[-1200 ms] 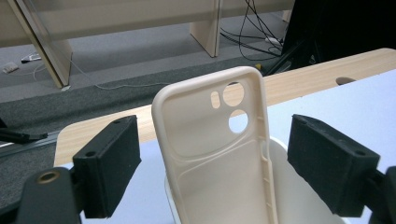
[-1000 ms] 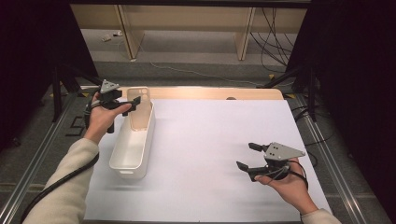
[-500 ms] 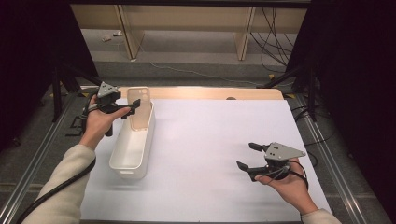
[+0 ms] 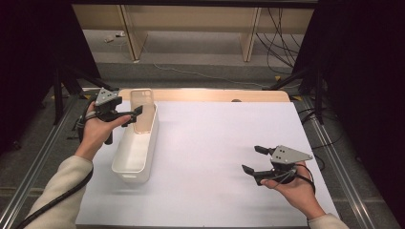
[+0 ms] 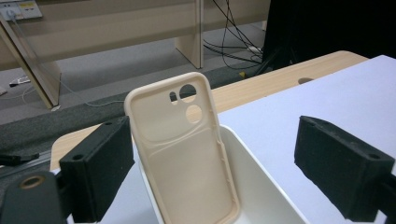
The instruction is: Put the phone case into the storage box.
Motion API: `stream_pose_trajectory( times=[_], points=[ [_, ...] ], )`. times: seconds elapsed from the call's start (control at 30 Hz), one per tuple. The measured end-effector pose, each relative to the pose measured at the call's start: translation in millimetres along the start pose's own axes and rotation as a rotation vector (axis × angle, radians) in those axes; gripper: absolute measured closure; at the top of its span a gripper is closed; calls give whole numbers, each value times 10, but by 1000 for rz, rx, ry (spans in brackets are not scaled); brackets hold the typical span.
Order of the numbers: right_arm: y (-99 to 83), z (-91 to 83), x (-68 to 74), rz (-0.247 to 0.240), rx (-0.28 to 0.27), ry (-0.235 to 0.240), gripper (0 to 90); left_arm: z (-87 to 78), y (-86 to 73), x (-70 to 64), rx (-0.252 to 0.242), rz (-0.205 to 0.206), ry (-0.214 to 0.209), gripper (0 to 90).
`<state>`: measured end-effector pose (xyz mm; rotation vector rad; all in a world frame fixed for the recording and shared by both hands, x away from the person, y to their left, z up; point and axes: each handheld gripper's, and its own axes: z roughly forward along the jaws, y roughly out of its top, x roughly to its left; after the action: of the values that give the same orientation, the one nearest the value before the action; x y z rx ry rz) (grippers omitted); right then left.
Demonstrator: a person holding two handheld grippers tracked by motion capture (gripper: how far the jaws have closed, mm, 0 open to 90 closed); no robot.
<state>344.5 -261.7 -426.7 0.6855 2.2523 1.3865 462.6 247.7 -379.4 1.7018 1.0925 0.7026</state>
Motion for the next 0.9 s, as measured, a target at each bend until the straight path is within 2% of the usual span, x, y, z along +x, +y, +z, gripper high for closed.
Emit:
stream_pose_trajectory(
  times=[0.13, 0.9],
  points=[
    [0, 1, 2, 1, -2, 0, 213, -59, -28, -55, -11, -8, -20, 111],
    [4, -4, 0, -2, -3, -3, 211, -285, -110, -352, -41, 42, -84, 108]
  ],
)
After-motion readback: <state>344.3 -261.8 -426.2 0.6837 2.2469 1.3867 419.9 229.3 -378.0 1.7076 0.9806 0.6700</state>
